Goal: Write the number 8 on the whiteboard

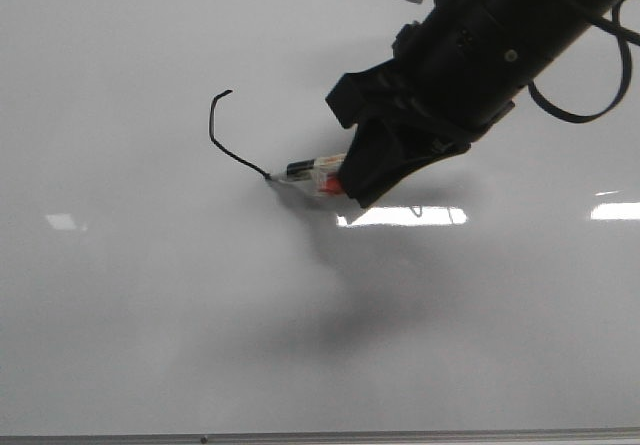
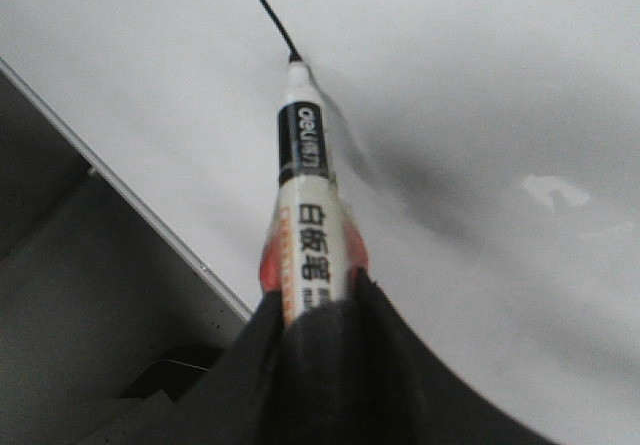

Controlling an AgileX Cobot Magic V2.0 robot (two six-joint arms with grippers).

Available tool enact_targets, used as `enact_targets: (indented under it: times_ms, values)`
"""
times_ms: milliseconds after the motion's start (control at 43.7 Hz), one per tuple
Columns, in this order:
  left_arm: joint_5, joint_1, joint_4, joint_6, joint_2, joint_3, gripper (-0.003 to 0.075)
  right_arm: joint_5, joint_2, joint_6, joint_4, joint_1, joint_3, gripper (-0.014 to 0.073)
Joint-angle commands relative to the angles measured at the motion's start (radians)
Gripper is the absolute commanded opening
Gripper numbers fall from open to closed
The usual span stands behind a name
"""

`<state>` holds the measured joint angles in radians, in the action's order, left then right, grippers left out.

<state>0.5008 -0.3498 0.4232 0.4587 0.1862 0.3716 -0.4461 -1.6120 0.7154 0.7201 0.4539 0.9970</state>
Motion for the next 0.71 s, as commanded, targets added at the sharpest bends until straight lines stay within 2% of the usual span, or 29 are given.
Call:
enact_targets:
  times_ms: [0,274,435,686]
  values:
    - [-0.076,0.000,0.025,-0.010,0.008,0.026,-0.0021,0.080,0.037,-0.005,-0.011,-0.014,-0.010,-0.0058]
    - [-0.076,0.000,0.025,-0.010,0.008,0.026,-0.0020,0.181,-0.020,-0.005,0.018,0.103,-0.022,-0.0058]
    - [-0.076,0.000,0.025,-0.010,0.008,0.026,-0.0020,0.200,-0.060,-0.005,0.047,0.165,0.042,-0.0058]
    - [-0.076,0.000,0.025,-0.010,0.008,0.026,-0.0021,0.178,-0.060,-0.005,0.063,0.163,0.131,-0.0058]
